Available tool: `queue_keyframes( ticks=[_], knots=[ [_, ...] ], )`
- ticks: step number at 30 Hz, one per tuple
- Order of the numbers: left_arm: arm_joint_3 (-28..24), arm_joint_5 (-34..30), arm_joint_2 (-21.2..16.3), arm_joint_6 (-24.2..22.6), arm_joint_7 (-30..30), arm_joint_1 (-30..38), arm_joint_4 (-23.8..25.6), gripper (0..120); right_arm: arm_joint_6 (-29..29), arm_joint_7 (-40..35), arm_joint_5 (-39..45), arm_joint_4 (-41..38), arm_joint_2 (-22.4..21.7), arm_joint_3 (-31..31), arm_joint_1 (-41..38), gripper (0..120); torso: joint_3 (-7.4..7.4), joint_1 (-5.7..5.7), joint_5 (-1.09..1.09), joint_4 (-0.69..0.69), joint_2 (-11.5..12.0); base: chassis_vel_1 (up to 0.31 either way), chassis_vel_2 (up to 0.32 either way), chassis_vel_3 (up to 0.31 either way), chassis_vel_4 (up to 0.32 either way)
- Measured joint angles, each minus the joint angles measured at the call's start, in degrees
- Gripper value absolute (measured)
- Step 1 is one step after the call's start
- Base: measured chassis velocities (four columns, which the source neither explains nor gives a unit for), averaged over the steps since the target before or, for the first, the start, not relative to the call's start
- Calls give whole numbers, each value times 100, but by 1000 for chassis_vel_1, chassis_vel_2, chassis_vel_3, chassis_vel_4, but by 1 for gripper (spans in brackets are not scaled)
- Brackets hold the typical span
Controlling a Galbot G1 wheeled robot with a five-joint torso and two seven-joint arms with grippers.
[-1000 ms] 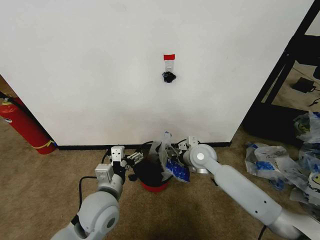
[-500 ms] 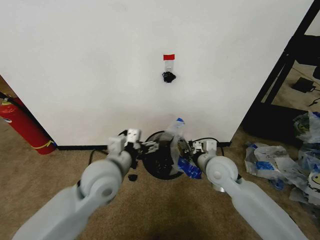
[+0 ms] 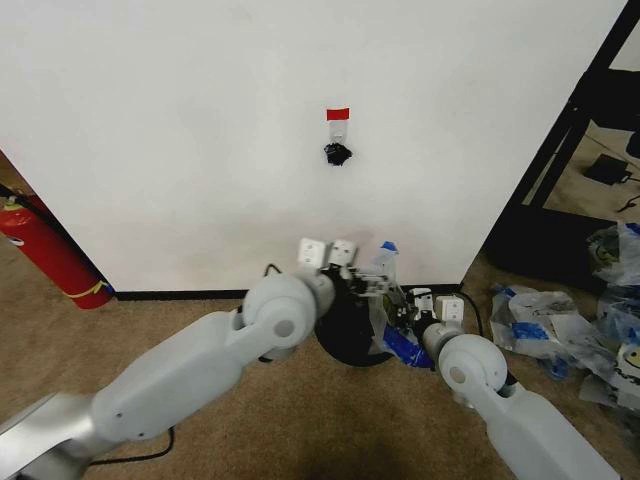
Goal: Pick up the garbage bag from the wall and place it over the trash bin.
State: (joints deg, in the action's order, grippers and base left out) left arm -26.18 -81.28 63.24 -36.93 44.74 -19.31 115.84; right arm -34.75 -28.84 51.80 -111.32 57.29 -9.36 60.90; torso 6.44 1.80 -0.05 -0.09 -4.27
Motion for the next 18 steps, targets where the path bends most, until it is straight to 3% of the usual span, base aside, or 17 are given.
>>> queue_keyframes(
  ticks=[6, 15, 18],
  knots=[
    [-247, 46, 350, -1, 58, 101, -437, 91, 54, 16, -37, 29, 30, -32, 5, 0, 0, 0, 0, 1, 0, 0, 0, 0, 0],
    [-262, 551, 490, 13, -46, -103, -768, 74, 65, 52, 7, 31, 3, -56, -17, 0, 0, 0, -1, 1, 0, 0, 0, 0, 0],
    [-247, 604, 491, 36, -74, -218, -779, 60, 65, 58, 48, 32, -16, -71, -20, 0, 0, 0, -1, 1, 0, 0, 0, 0, 0]
  ],
)
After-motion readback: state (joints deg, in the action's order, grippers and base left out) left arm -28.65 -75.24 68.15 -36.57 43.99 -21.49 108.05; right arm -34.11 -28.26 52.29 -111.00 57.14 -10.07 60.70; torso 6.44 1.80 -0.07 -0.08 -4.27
